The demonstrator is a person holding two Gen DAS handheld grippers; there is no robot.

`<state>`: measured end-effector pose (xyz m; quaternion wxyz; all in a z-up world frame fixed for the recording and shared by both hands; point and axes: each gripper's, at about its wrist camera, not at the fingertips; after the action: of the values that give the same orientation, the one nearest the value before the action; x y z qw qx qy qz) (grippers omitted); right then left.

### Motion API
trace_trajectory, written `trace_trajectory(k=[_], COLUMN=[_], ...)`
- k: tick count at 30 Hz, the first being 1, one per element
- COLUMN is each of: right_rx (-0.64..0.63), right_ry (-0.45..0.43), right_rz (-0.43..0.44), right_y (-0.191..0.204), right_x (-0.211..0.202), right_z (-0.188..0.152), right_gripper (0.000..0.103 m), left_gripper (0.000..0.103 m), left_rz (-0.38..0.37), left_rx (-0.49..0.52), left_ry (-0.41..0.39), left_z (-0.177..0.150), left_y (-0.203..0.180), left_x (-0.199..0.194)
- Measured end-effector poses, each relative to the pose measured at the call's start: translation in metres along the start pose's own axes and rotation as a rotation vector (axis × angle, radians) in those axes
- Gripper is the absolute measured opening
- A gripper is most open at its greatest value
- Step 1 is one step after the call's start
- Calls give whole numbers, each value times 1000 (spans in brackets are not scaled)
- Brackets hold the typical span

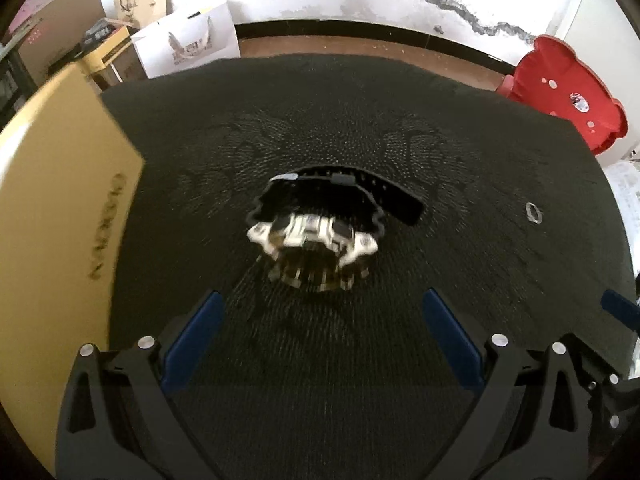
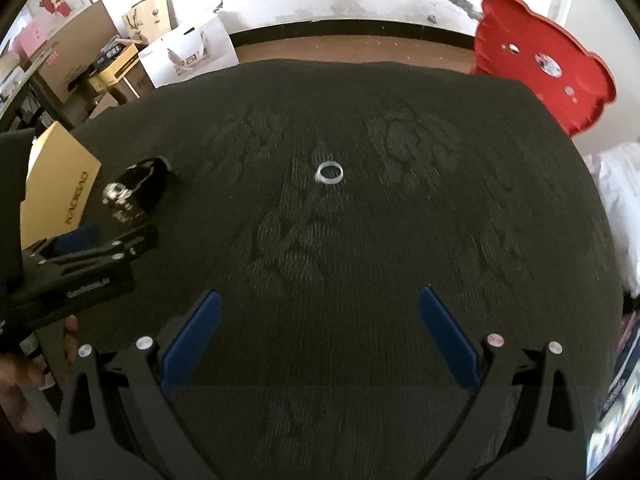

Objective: Organize jewelry
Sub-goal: 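Grasp the black watch with the left tool while the right tool grasps the silver ring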

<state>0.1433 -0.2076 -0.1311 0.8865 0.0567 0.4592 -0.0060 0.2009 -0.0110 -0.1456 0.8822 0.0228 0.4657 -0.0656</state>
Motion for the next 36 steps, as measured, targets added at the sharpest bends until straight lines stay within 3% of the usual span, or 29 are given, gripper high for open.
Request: trace_trajectory(k=[9, 18, 21, 23, 24, 26, 29, 36], right_rx=[-48, -88, -85, -80, -80, -85, -103, -98], right_ry=[-23, -117, -129, -132, -130, -133, -127, -124], right_rz=[-49, -36, -42, -42, -46, -41, -26, -4], right_y=[2, 0, 1, 0, 0, 0, 7, 8], right_x=[60, 69, 69, 67, 66, 63, 61, 58], right_z=[25, 30, 31, 33, 33, 35, 34, 33], right_gripper=[96, 97, 95, 85, 83, 64, 47, 28], left_gripper=[97, 96, 87, 75, 74, 70, 62, 62], left_rz=[19, 10, 1, -3, -5, -1, 10, 16], left_rx=[29, 67, 77, 77, 79, 72, 70, 66], left_ry=[-65, -123, -125, -127, -125, -127, -132, -122], left_z=[12, 13, 12, 11, 11, 10, 10, 12], left_y=[-3, -6, -7, -8, -9, -6, -3, -5], left_x=[20, 23, 19, 15, 14, 13, 10, 10])
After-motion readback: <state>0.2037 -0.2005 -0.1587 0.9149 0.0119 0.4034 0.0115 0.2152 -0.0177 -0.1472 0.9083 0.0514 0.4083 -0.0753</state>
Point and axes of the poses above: each gripper's, at about its wrist camera, not at the fingertips, and x roughly the way its jaws point, y to its left, z to its top, and after that the axes turned 11 degrees about -y, right-handed
